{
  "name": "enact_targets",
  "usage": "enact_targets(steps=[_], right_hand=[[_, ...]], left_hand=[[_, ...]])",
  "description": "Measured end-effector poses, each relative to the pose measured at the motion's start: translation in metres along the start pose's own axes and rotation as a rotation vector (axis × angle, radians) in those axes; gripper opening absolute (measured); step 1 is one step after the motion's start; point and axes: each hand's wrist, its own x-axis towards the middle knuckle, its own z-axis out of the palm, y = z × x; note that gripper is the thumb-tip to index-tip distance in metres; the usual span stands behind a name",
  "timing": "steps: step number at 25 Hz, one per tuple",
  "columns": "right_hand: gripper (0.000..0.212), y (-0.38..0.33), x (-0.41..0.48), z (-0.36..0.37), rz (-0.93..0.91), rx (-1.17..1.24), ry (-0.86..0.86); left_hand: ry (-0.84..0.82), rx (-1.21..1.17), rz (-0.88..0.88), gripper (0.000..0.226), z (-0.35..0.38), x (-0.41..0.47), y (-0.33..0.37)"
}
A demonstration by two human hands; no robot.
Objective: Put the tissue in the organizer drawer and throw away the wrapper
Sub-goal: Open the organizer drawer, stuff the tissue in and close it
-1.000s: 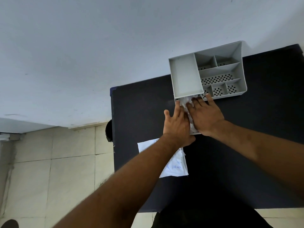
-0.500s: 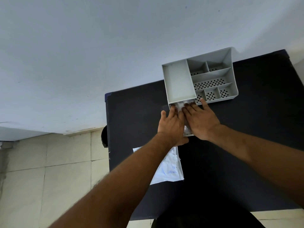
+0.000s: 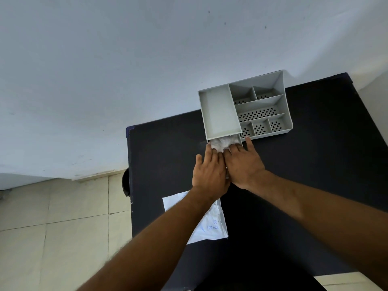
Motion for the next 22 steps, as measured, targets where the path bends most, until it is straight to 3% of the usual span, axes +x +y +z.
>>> enact_targets(steps=[7,13,18,22], right_hand=[[0.053,0.004,-0.004,-0.003,-0.013,0.061,0.055],[0.049,0.003,-0.004,-0.005,-0.021,0.045,0.026],[0.056,0.004,-0.001,-0.005,-0.025,0.046,-0.03],[0.045,0.004,-0.005,-0.008,-0.032,0.076,0.022]], left_hand=[[-0.064,0.071,0.09,0.071,-0.004,0.01,0.0],[-0.068,0.043,0.057,0.067,-0.006,0.011,0.0],[-0.002,0.01,-0.008,0.042,0.001,0.004,-0.003],[-0.041,0.023,0.02,0.043,0.001,0.007,-0.004]])
